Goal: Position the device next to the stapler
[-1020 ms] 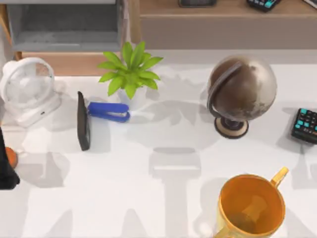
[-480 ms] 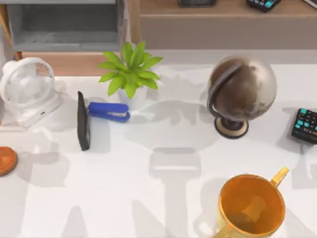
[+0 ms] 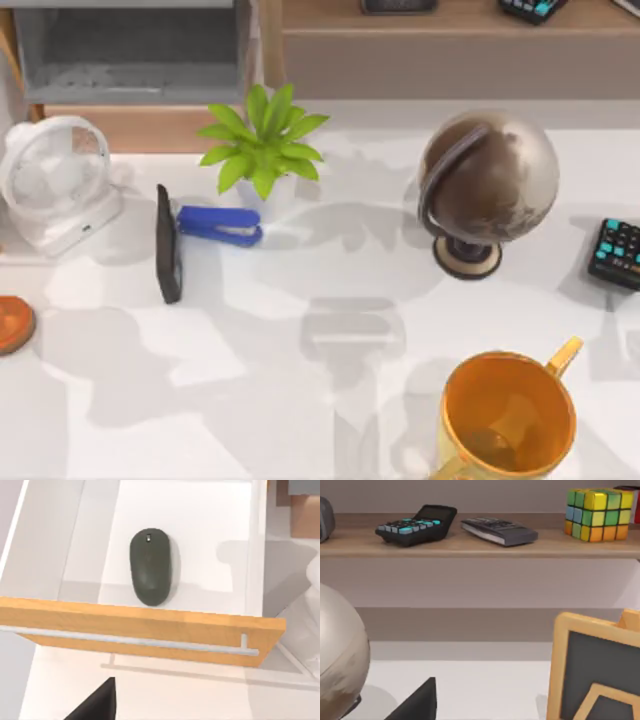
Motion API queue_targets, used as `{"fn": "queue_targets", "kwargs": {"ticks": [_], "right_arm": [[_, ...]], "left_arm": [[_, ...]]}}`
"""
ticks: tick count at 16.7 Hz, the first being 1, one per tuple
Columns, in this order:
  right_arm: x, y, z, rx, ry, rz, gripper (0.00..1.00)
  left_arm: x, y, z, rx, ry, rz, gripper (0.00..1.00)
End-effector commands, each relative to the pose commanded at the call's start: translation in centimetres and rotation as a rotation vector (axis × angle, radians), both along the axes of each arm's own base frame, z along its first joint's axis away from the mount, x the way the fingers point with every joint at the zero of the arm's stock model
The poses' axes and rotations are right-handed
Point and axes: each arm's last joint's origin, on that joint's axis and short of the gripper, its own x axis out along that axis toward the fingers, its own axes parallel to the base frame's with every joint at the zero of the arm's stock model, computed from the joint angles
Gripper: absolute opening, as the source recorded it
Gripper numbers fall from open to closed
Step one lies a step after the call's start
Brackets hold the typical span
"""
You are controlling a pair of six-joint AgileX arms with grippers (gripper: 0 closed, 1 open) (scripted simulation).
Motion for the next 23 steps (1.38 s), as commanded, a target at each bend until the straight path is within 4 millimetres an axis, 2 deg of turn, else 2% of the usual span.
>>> {"fn": "queue_targets", "kwargs": {"ticks": [2, 4, 8, 11, 14, 16, 23], "right_arm": [[0.0, 0.0, 0.0, 0.000, 0.000, 0.000, 1.00], [0.0, 0.0, 0.0, 0.000, 0.000, 0.000, 1.00], [0.0, 0.0, 0.0, 0.000, 0.000, 0.000, 1.00], [0.0, 0.0, 0.0, 0.000, 0.000, 0.000, 1.00], [0.0, 0.0, 0.0, 0.000, 0.000, 0.000, 1.00], [0.0, 0.0, 0.0, 0.000, 0.000, 0.000, 1.00], [0.0, 0.0, 0.0, 0.000, 0.000, 0.000, 1.00]], "left_arm": [[4.5, 2.1, -0.1, -0.022, 0.124, 0.024, 1.00], [8.8, 4.4, -1.3, -0.051, 0.237, 0.045, 1.00], [16.0, 8.6, -6.1, -0.119, 0.421, 0.078, 1.00], [19.5, 10.6, -10.5, -0.166, 0.519, 0.092, 1.00], [21.6, 11.3, -14.1, -0.198, 0.583, 0.093, 1.00], [22.3, 11.2, -15.5, -0.209, 0.606, 0.086, 1.00], [22.5, 11.2, -16.0, -0.213, 0.616, 0.085, 1.00]]}}
